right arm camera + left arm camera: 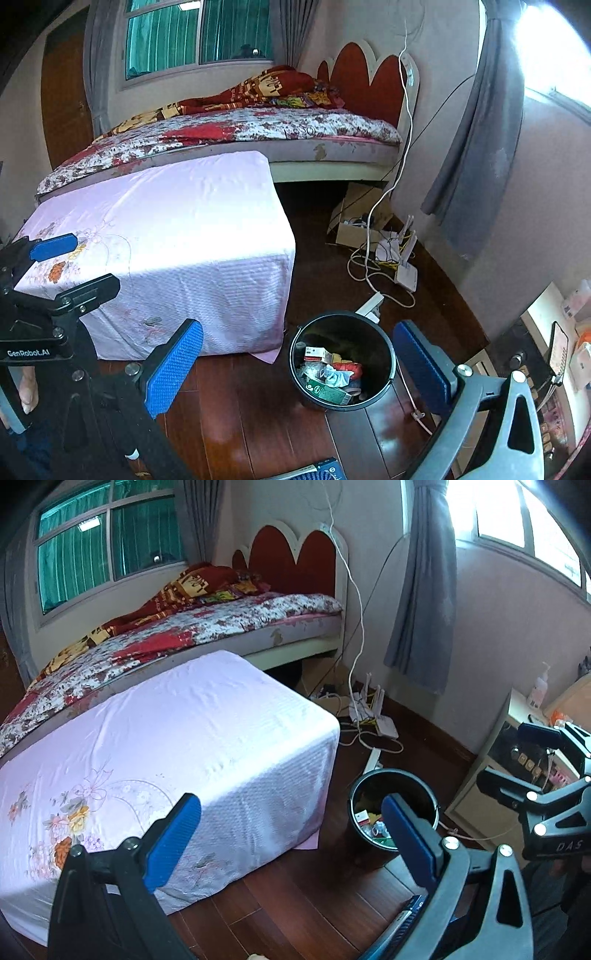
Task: Collect trash
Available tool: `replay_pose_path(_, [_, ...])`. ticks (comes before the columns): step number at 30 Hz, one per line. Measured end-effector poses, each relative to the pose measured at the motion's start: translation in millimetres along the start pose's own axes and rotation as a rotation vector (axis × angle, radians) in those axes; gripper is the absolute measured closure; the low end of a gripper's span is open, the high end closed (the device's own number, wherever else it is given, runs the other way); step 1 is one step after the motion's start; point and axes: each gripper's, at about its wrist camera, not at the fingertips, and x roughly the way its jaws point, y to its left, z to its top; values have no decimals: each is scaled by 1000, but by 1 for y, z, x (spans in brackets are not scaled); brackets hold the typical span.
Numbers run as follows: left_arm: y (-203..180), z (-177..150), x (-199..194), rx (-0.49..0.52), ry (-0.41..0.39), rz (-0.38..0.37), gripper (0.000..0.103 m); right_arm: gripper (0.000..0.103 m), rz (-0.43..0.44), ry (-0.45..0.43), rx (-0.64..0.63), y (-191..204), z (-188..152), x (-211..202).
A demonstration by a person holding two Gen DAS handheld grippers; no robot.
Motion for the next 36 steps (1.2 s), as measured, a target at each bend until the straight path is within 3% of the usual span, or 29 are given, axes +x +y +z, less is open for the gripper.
replay_pose_path(36, [-8,9,-13,37,-66,2,2,0,-28,-57,33,-14,9,-29])
